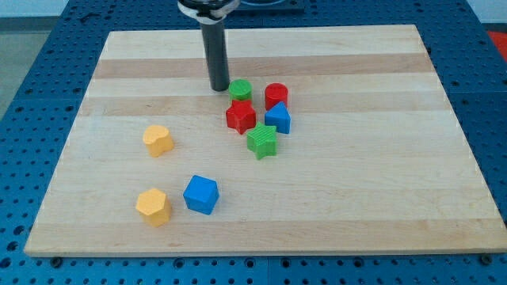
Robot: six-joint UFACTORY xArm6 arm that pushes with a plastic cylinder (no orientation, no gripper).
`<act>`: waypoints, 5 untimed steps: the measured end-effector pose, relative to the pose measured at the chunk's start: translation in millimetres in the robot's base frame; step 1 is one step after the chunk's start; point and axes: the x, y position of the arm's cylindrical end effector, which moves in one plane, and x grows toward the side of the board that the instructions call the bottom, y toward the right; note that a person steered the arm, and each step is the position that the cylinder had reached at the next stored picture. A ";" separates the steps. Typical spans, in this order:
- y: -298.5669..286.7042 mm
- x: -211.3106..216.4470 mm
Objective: Point your arm at the yellow heart
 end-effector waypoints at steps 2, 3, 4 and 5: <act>-104.6 28.0; -145.6 67.0; -155.8 120.5; -151.8 151.5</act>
